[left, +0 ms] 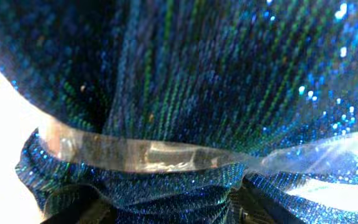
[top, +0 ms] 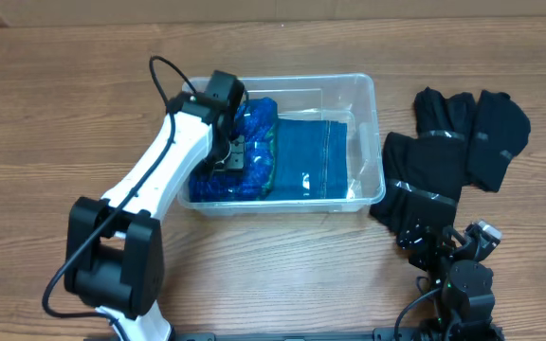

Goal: Pack container

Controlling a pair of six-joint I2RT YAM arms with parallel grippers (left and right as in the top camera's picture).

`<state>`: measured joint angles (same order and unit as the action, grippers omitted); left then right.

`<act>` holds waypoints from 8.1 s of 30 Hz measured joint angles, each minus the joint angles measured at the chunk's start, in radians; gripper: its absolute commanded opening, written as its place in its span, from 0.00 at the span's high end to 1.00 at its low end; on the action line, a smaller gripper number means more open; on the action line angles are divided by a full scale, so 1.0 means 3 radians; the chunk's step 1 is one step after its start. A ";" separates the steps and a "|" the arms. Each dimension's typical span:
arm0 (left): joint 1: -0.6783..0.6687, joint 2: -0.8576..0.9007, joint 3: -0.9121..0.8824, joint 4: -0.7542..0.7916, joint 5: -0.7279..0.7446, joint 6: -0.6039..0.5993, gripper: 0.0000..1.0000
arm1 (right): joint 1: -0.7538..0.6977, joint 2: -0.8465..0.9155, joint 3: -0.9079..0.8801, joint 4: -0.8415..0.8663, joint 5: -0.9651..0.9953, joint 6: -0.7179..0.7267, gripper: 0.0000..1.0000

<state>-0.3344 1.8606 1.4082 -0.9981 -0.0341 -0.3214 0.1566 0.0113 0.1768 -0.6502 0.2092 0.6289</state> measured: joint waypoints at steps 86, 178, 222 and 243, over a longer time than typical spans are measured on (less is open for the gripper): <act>0.0535 -0.2003 0.2089 -0.2308 -0.0502 -0.0062 0.00 | -0.2266 0.5351 0.3543 -0.0315 -0.1359 -0.0881 0.00; 0.0534 -0.1996 0.2089 -0.2308 -0.0502 -0.0062 0.00 | -0.1818 0.7162 0.4625 -0.0524 -0.1731 -0.1678 0.74; 0.0534 -0.1996 0.2088 -0.2308 -0.0502 -0.0062 0.00 | 0.1550 0.6301 0.4515 -0.0684 -0.0772 -0.0589 0.69; 0.0535 -0.1995 0.2087 -0.2303 -0.0506 -0.0062 0.00 | 0.0184 0.1560 0.3222 -0.0868 0.0520 -0.1573 0.00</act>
<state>-0.1738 1.2621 2.0342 -1.6890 -0.1860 -0.3401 0.2119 0.4793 1.1435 -0.9108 0.3653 0.1570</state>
